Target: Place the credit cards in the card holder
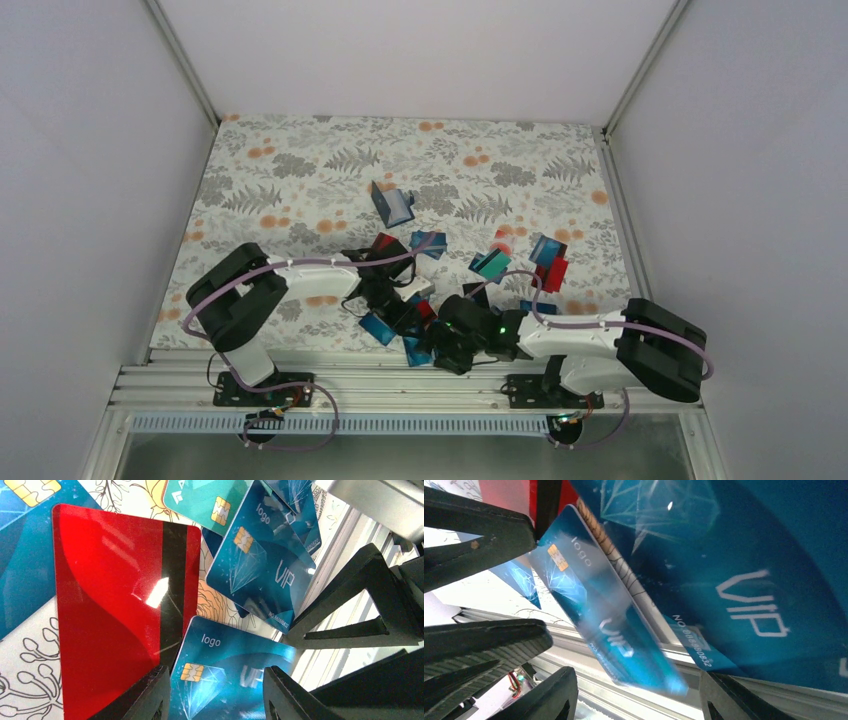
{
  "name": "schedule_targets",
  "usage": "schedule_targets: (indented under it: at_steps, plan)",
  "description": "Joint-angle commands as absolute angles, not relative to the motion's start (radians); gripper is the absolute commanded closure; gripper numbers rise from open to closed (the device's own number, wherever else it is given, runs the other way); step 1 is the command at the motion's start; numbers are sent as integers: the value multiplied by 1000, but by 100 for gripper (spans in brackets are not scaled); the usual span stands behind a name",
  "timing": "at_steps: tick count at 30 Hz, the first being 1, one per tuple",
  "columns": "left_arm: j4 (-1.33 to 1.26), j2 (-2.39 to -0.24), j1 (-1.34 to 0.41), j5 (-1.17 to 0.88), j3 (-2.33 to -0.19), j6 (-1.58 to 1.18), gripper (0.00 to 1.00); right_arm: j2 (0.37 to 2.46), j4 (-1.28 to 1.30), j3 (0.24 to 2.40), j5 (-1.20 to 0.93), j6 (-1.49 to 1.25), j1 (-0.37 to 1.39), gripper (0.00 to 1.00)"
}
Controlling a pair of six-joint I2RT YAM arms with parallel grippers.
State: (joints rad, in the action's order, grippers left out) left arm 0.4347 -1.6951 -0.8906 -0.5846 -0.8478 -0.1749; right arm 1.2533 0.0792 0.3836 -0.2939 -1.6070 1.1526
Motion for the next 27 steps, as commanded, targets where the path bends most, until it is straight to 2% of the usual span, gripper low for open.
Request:
schedule_targets:
  at_steps: [1, 6, 12, 21, 27]
  plan:
    - [514, -1780, -913, -478, -793, -167, 53, 1250, 123, 393, -242, -1590, 1173, 39]
    - [514, -1788, -913, -476, -795, -167, 53, 1219, 172, 411, -232, -1571, 1183, 39]
    - [515, -1799, -912, -476, -796, -167, 53, 1283, -11, 367, -256, -1550, 1183, 44]
    - [518, -1803, -913, -475, -796, -166, 53, 1374, -64, 379, -268, -1532, 1183, 46]
    - [519, -1811, -913, -474, -795, -167, 53, 1345, -135, 320, -256, -1550, 1181, 57]
